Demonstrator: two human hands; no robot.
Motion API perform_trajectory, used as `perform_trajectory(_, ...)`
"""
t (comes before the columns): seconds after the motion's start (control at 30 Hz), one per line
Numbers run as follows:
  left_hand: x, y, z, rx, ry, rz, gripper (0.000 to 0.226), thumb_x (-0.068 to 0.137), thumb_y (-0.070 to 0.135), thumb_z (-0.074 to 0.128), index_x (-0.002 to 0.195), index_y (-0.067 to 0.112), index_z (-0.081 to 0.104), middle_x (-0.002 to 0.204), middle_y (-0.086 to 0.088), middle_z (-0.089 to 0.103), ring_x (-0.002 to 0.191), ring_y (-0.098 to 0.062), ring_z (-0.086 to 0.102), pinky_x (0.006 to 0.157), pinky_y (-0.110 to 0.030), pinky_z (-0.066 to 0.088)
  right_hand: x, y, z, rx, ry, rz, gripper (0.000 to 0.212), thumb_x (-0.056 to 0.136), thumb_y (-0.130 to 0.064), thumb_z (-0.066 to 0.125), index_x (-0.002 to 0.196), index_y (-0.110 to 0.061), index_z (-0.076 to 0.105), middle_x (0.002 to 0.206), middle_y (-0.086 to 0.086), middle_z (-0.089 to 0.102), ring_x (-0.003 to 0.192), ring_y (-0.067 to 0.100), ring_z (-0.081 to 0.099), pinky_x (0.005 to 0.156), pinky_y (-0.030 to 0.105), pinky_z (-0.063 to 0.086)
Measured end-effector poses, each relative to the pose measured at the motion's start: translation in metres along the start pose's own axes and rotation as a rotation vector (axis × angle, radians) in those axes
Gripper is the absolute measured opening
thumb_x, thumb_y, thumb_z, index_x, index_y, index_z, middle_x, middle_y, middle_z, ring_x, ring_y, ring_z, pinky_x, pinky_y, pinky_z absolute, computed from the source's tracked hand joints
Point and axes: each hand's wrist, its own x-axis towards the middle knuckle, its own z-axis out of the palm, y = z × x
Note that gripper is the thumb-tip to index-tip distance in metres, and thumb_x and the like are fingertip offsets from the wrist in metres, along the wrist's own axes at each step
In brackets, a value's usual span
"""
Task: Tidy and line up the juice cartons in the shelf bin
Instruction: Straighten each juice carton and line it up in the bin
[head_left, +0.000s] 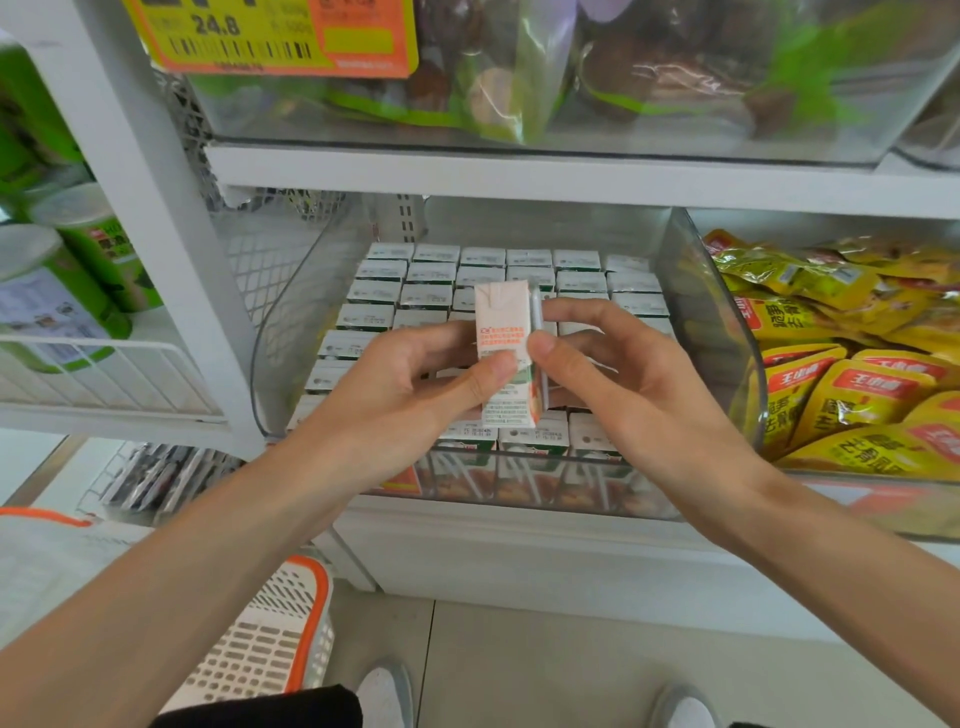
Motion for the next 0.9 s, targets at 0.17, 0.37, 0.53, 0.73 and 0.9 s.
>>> perform_trajectory(0.17,0.001,-0.001,0.0,0.007,0.012,0.003,0.031,0.097,0.035,0.065,0.127,0.037,0.07,0.119,0.021,0.076,0.109,0.003,0.071,0.084,-0.008,0.053,0.001,0.002,0.001,-0.006,0.033,0.004,0.026,0.099,-0.036,0.07,0.123,-0.027,0.065,0.103,0.001,0.082,0.098,0.014,0.078,0.102,0.042,0.058)
perform_trajectory(0.37,-0.004,0.005,0.005,0.052,0.017,-0.008,0.036,0.091,0.048,0.063,0.126,0.041,0.07,0.116,0.027,0.075,0.107,0.007,0.071,0.085,-0.01,0.055,0.001,0.004,0.0,0.036,0.038,0.022,0.023,0.098,-0.032,0.071,0.119,-0.022,0.067,0.102,0.006,0.082,0.096,0.02,0.08,0.101,0.046,0.059)
perform_trajectory(0.53,-0.011,0.013,0.011,0.081,-0.018,-0.066,0.035,0.096,0.046,0.062,0.131,0.046,0.067,0.118,0.032,0.072,0.109,0.009,0.069,0.1,-0.026,0.053,-0.004,0.005,-0.003,0.115,0.016,0.004,0.012,0.103,-0.022,0.066,0.114,-0.016,0.069,0.097,0.003,0.083,0.085,0.015,0.079,0.076,0.022,0.062)
perform_trajectory(0.73,-0.018,0.016,0.009,-0.061,0.029,-0.14,0.023,0.098,0.03,0.066,0.118,0.04,0.074,0.108,0.024,0.078,0.099,0.003,0.074,0.074,-0.003,0.052,-0.006,0.005,0.0,0.154,-0.034,-0.028,0.01,0.107,-0.022,0.06,0.109,-0.015,0.067,0.095,0.002,0.083,0.085,0.014,0.079,0.076,0.02,0.06)
perform_trajectory(0.9,-0.013,0.018,0.002,-0.102,0.037,-0.161,0.029,0.095,0.027,0.071,0.123,0.035,0.073,0.111,0.02,0.078,0.103,0.001,0.074,0.083,-0.006,0.053,-0.005,0.002,0.005,0.221,-0.015,-0.002,0.013,0.106,-0.022,0.06,0.111,-0.012,0.066,0.1,0.005,0.083,0.094,0.019,0.08,0.082,0.023,0.062)
